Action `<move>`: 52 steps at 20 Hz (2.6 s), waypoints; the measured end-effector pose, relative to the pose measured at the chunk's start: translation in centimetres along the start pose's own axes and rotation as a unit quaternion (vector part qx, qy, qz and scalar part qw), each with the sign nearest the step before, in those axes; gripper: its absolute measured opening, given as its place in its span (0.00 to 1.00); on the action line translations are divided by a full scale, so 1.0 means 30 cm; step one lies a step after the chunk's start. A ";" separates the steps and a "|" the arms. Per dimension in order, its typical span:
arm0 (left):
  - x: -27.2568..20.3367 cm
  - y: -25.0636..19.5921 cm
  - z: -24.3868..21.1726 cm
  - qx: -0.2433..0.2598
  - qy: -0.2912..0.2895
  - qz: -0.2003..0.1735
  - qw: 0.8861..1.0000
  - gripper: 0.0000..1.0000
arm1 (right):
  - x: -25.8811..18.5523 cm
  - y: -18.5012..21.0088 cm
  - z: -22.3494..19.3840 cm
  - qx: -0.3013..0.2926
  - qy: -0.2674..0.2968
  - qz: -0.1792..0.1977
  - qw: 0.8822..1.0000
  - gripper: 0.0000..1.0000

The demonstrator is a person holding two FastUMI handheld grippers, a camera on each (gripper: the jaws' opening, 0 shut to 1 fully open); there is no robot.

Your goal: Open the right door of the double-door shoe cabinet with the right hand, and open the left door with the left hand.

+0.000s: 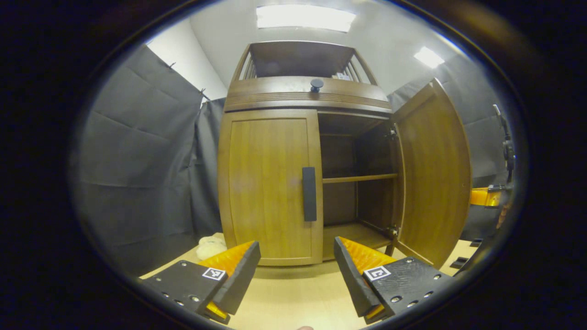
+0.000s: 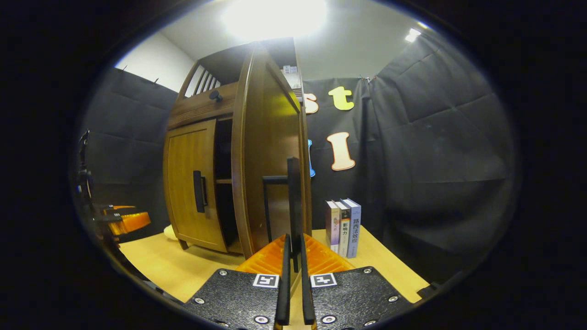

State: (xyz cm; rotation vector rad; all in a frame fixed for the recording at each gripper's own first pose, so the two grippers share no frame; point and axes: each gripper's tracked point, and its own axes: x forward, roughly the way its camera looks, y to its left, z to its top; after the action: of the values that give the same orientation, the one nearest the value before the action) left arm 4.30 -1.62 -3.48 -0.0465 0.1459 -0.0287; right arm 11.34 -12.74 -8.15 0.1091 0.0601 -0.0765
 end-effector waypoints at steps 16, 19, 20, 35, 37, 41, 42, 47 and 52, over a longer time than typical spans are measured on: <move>-0.020 -0.020 0.030 -0.004 -0.015 0.001 1.000 0.95 | -0.189 -0.236 0.087 0.070 -0.040 -0.027 0.996 0.02; -0.020 -0.003 0.032 -0.012 -0.021 0.013 1.000 0.96 | -0.246 -0.175 0.141 0.067 -0.054 -0.017 0.996 0.17; -0.021 -0.004 0.036 -0.017 -0.023 0.013 0.999 0.96 | -0.258 -0.135 0.153 0.065 -0.055 -0.003 0.996 0.29; 0.013 0.027 0.037 -0.063 -0.037 0.029 0.997 0.93 | -0.043 0.429 0.165 0.026 -0.042 0.153 0.987 0.92; 0.021 0.038 0.034 -0.064 -0.036 0.035 0.997 0.93 | 0.038 0.434 0.147 0.007 -0.035 0.135 0.990 0.93; 0.043 0.046 0.036 -0.080 -0.033 0.045 0.995 0.96 | 0.172 0.493 0.085 -0.042 -0.022 0.121 0.992 0.93; 0.054 0.038 0.045 -0.087 -0.035 0.041 0.995 0.96 | 0.188 0.503 0.043 -0.042 -0.009 0.122 0.992 0.93; 0.093 0.008 0.073 -0.087 -0.046 0.013 0.995 0.96 | 0.259 0.474 0.009 -0.026 -0.003 0.084 0.996 0.94; 0.132 -0.011 0.073 -0.076 -0.043 -0.001 0.996 0.96 | 0.290 0.447 0.008 -0.048 -0.003 0.065 0.997 0.94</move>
State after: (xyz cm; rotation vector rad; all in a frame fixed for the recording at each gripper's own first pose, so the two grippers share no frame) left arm 8.53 -1.97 -1.87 -0.1999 0.0620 -0.0179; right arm 21.06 -0.10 -7.05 0.0171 0.0506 0.0562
